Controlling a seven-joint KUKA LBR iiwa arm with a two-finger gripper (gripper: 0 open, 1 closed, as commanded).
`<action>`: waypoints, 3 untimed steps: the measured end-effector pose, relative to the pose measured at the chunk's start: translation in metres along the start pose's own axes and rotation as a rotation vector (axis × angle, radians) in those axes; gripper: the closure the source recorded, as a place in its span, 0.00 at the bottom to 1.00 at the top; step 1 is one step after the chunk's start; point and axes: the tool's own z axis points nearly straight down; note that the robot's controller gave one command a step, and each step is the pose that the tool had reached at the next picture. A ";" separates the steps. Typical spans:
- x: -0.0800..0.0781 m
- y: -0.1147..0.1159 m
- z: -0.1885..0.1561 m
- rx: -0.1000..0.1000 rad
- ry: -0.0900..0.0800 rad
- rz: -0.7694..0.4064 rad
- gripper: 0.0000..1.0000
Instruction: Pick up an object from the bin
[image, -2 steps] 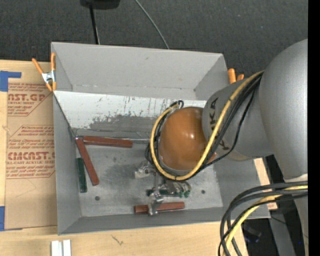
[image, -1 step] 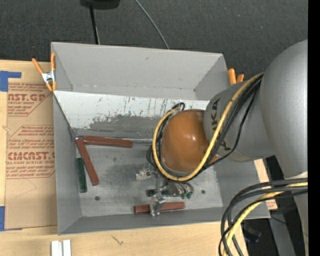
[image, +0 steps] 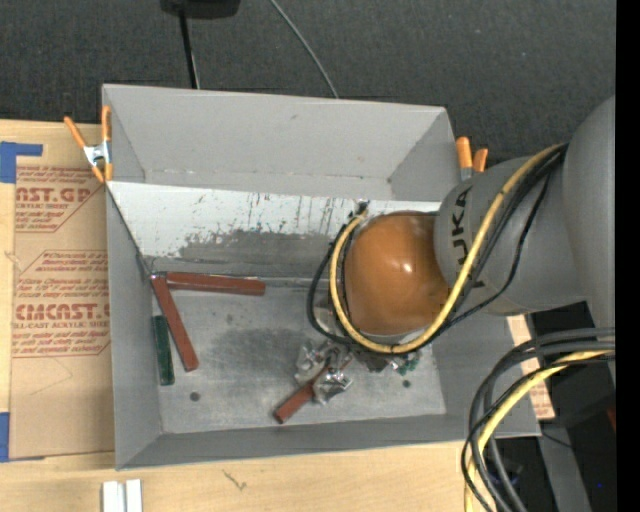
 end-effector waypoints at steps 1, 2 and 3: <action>0.000 0.000 0.000 0.000 0.000 0.000 1.00; -0.015 0.001 -0.120 0.000 -0.001 0.005 1.00; -0.015 0.001 -0.120 0.000 -0.001 0.005 1.00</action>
Offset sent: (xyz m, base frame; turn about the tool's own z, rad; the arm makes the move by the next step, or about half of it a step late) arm 0.0105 0.0090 0.1201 0.0048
